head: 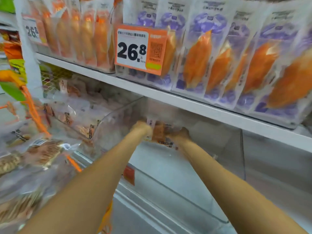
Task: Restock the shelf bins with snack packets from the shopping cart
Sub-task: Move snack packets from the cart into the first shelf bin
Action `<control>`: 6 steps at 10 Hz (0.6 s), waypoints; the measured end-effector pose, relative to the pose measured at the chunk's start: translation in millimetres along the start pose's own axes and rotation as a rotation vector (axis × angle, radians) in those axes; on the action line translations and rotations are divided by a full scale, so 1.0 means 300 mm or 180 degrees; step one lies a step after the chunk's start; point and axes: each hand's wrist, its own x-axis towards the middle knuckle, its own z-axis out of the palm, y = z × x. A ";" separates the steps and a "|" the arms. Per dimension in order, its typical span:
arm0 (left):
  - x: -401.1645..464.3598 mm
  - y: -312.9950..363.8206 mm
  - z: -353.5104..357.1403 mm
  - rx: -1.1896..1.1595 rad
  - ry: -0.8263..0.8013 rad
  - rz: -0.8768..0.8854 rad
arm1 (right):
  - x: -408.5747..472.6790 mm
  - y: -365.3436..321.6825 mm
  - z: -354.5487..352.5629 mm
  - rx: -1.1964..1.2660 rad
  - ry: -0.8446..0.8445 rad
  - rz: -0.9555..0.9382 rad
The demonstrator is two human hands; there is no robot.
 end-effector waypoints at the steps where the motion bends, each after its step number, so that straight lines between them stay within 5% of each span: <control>1: 0.127 -0.023 0.054 -0.0056 0.0094 0.0006 | 0.105 0.028 0.048 -0.0033 0.0283 -0.0077; 4: 0.167 -0.067 0.066 0.1024 0.0839 -0.0072 | 0.172 0.101 0.104 -0.0544 0.0988 -0.0603; 6: 0.143 -0.098 0.055 0.1971 0.0687 0.0082 | 0.176 0.113 0.109 -0.0829 0.1155 -0.0669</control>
